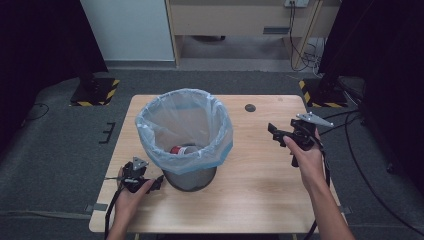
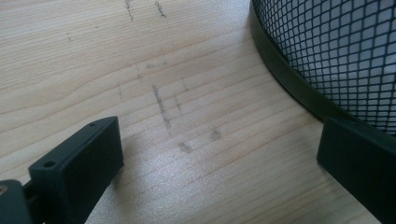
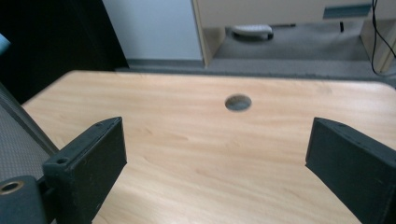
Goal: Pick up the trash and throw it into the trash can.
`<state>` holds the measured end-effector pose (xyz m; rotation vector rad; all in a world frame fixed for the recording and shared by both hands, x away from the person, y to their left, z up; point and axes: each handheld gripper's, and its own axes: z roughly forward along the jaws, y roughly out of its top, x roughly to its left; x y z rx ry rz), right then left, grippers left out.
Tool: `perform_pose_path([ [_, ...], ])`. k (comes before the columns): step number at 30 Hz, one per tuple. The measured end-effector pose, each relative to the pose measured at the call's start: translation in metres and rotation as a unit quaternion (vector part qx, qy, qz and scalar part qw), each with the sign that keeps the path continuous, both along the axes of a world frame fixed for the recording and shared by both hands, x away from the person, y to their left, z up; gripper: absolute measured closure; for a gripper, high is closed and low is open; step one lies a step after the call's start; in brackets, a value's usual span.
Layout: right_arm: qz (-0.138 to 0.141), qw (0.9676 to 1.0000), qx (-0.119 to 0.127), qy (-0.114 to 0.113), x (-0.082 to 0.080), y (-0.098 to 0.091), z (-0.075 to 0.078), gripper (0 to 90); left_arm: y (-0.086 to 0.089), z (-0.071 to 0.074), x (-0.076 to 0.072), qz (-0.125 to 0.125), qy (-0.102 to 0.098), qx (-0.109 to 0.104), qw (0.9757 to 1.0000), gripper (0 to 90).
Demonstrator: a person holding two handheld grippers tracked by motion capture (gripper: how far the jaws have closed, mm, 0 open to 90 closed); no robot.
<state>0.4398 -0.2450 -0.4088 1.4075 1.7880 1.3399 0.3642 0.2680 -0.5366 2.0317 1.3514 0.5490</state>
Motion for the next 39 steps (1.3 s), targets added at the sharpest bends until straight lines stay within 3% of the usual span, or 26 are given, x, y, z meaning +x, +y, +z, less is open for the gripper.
perform_pose_path([
  [7,-0.009,0.9995,-0.018,0.024,0.002,-0.004,-0.025,5.7,0.000,0.000,0.000,0.000,0.000,0.000,1.0000,0.0],
  [26,-0.022,0.9960,-0.043,0.075,0.001,-0.004,-0.069,5.8,0.000,0.000,0.000,0.000,0.000,0.000,1.0000,0.0],
  [35,-0.035,0.9883,-0.083,0.124,-0.002,0.003,-0.105,6.8,0.000,0.000,0.000,0.000,0.000,0.000,1.0000,0.0],
  [36,-0.040,0.9857,-0.089,0.138,-0.002,0.005,-0.115,7.0,0.000,0.000,0.000,0.000,0.000,0.000,1.0000,0.0],
  [39,-0.049,0.9822,-0.100,0.151,-0.003,0.007,-0.125,7.3,0.000,0.000,0.000,0.000,0.000,0.000,1.0000,0.0],
])
